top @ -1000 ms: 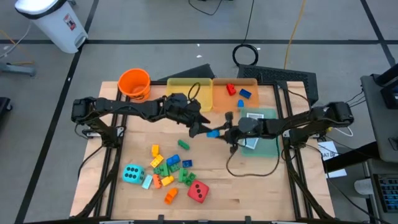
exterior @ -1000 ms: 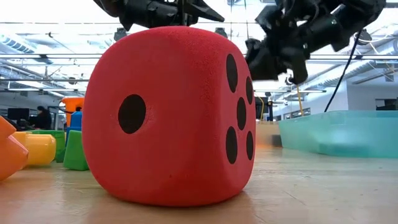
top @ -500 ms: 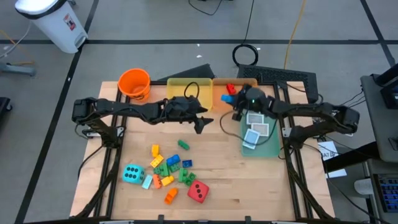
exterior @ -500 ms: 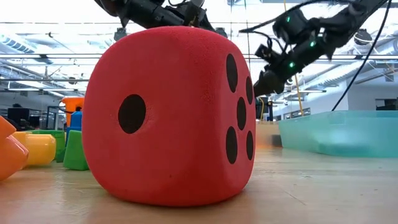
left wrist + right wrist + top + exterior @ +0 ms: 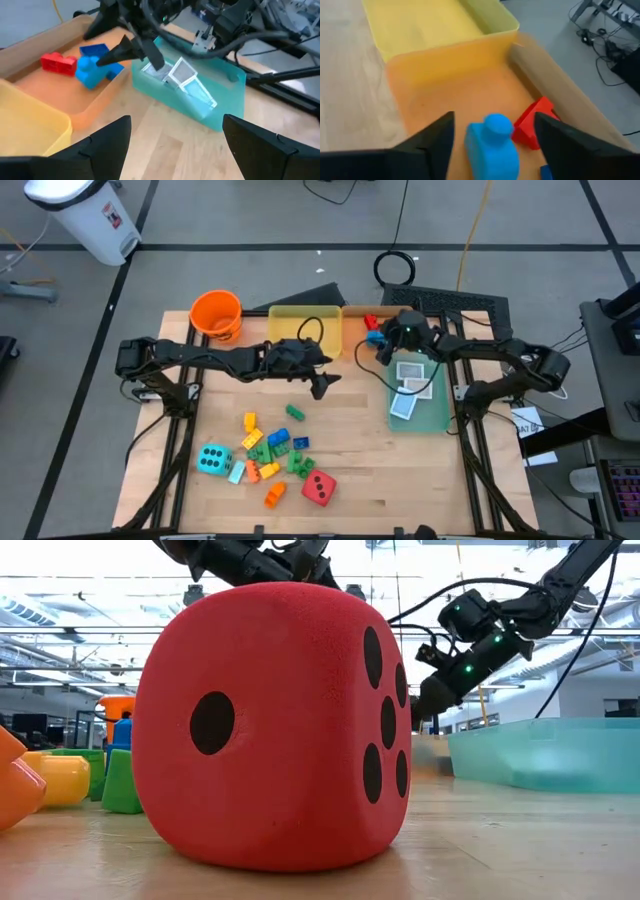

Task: Pick & Place Toys
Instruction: Put the blue game piece into the orange bin, then put the green game piece into the orange bin

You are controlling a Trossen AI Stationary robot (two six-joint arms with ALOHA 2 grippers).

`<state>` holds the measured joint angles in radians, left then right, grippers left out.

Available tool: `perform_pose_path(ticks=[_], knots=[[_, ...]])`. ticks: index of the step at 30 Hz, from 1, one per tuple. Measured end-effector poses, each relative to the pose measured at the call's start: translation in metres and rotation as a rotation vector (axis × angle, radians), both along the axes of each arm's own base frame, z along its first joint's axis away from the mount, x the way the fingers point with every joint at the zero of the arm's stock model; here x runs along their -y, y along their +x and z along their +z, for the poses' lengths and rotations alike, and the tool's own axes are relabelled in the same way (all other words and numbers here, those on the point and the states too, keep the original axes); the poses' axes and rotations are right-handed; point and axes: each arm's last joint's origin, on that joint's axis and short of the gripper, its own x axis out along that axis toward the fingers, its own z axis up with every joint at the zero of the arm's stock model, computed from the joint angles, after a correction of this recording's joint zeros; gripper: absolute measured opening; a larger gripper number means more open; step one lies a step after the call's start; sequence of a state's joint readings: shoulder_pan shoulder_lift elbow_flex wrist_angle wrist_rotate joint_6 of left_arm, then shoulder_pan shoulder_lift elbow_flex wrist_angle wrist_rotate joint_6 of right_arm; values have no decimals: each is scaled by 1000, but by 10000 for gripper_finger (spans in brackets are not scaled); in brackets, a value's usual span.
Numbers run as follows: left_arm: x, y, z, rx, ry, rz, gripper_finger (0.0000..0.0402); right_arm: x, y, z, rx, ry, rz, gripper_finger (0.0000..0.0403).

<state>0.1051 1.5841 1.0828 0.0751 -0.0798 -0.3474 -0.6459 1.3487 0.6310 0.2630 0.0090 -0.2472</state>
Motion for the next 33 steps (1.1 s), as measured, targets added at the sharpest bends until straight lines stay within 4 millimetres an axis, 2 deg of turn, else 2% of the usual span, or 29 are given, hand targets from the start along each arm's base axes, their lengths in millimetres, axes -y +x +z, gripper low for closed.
perform_pose_path(ticks=[5, 9, 14, 20, 22, 26, 33], knots=[[1, -6, -11, -133, -21, 4, 319, -12, -3, 18, 38, -37, 20, 325], [7, -18, -27, -353, 41, -66, 319, -35, -4, 36, 79, -61, 94, 348], [24, -33, -41, -603, 190, -262, 319, -66, -3, 52, 124, -80, 216, 347], [41, -33, -47, -647, 316, -419, 319, -95, 1, 58, 154, -63, 333, 330], [46, -30, -55, -675, 321, -443, 319, -100, 2, 58, 155, -56, 357, 325], [50, -23, -84, -767, 294, -457, 319, -107, 3, 55, 145, -50, 388, 320], [50, -16, -121, -891, 239, -438, 319, -108, 3, 53, 141, -49, 391, 320]])
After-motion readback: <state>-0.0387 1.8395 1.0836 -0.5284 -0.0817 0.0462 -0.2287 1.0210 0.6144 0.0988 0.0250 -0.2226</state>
